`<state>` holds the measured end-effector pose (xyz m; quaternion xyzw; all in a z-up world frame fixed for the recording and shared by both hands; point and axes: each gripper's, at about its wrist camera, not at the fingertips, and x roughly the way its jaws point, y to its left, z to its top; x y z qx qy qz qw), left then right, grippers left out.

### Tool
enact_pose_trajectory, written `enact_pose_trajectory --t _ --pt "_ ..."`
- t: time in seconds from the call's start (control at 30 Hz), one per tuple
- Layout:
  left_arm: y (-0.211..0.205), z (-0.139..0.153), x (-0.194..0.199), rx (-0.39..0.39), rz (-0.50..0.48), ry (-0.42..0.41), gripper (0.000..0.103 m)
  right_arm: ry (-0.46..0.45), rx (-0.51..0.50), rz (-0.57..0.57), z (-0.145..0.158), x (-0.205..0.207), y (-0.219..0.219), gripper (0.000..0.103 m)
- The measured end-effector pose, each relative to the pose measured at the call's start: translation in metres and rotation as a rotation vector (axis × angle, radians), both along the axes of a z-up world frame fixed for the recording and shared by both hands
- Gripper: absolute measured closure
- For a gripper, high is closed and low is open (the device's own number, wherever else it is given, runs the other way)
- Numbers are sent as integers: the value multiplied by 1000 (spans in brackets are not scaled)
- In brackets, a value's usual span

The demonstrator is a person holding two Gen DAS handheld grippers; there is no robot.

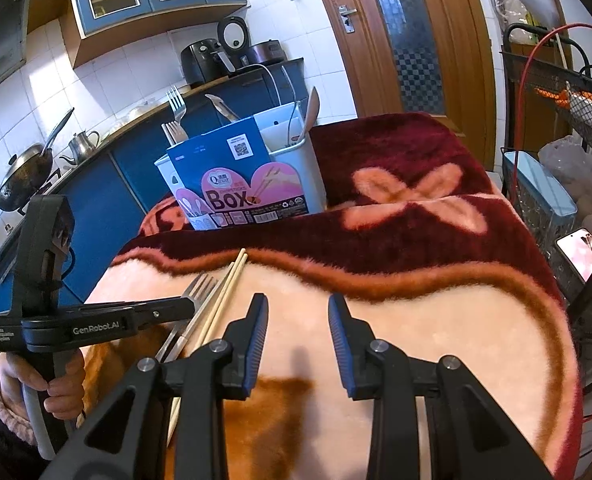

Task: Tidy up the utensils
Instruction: 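Grasp the silver fork with the left tool while the right tool grasps a wooden chopstick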

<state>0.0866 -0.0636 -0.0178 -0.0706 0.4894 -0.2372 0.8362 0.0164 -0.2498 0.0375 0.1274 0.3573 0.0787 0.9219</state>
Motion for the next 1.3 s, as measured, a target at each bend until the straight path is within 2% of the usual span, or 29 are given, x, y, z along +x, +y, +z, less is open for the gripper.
enact_pose_trajectory --t 0.2,0.3,0.5,0.73,0.83,1.13,1.3 --pt "13 9 -5 -9 51 -60 102 5 -17 24 3 0 6 69" --pt "28 14 -7 -41 86 -86 102 14 -24 45 5 2 13 69" --pt "53 28 -18 -73 136 -171 102 88 24 109 2 15 29 69" --pt "71 45 -32 -39 192 -312 102 172 18 138 -10 29 49 69" --pt "78 48 -35 -31 202 -346 102 201 12 148 -14 35 56 76" --pt "85 51 -41 -39 212 -389 102 279 33 177 -27 52 70 87" --pt "85 50 -40 -51 216 -385 102 306 77 192 -29 62 68 89"
